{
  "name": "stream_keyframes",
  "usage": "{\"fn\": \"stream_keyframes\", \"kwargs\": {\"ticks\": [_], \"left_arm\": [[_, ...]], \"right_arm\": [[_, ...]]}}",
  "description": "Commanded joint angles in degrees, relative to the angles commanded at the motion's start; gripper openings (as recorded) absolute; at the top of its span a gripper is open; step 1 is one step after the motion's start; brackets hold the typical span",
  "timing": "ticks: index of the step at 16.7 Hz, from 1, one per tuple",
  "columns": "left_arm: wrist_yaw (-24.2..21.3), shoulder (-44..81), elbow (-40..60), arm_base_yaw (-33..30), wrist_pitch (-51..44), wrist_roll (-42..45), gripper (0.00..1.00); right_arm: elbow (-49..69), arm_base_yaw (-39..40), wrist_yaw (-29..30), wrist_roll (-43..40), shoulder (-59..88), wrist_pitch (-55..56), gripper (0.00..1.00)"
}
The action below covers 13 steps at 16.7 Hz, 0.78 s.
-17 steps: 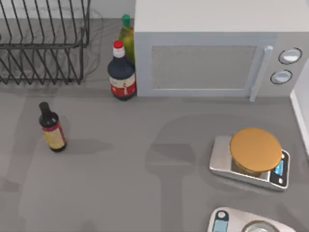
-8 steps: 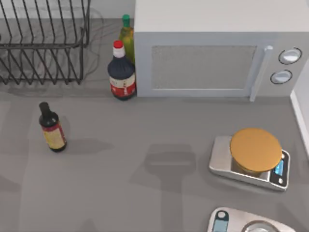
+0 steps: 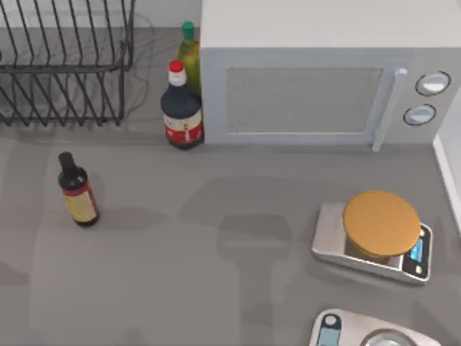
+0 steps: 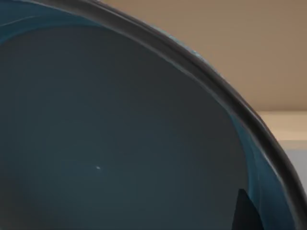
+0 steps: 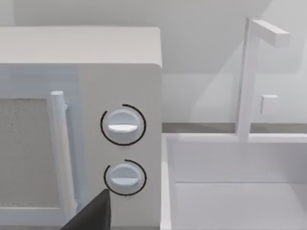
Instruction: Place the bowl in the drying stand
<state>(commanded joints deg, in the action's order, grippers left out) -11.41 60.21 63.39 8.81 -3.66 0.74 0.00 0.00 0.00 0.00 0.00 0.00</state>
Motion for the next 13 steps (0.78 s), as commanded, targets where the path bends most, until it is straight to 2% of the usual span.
{"fn": "stream_keyframes", "kwargs": {"ticks": [9, 13], "left_arm": [[3.7, 31.0, -6.8, -3.6, 39.2, 0.4, 0.0], [5.1, 39.1, -9.9, -4.8, 49.6, 0.2, 0.0]], "right_arm": [[0.0, 0.0, 0.0, 0.0, 0.0, 0.0, 1.0], [0.0, 0.0, 0.0, 0.0, 0.0, 0.0, 1.0]]}}
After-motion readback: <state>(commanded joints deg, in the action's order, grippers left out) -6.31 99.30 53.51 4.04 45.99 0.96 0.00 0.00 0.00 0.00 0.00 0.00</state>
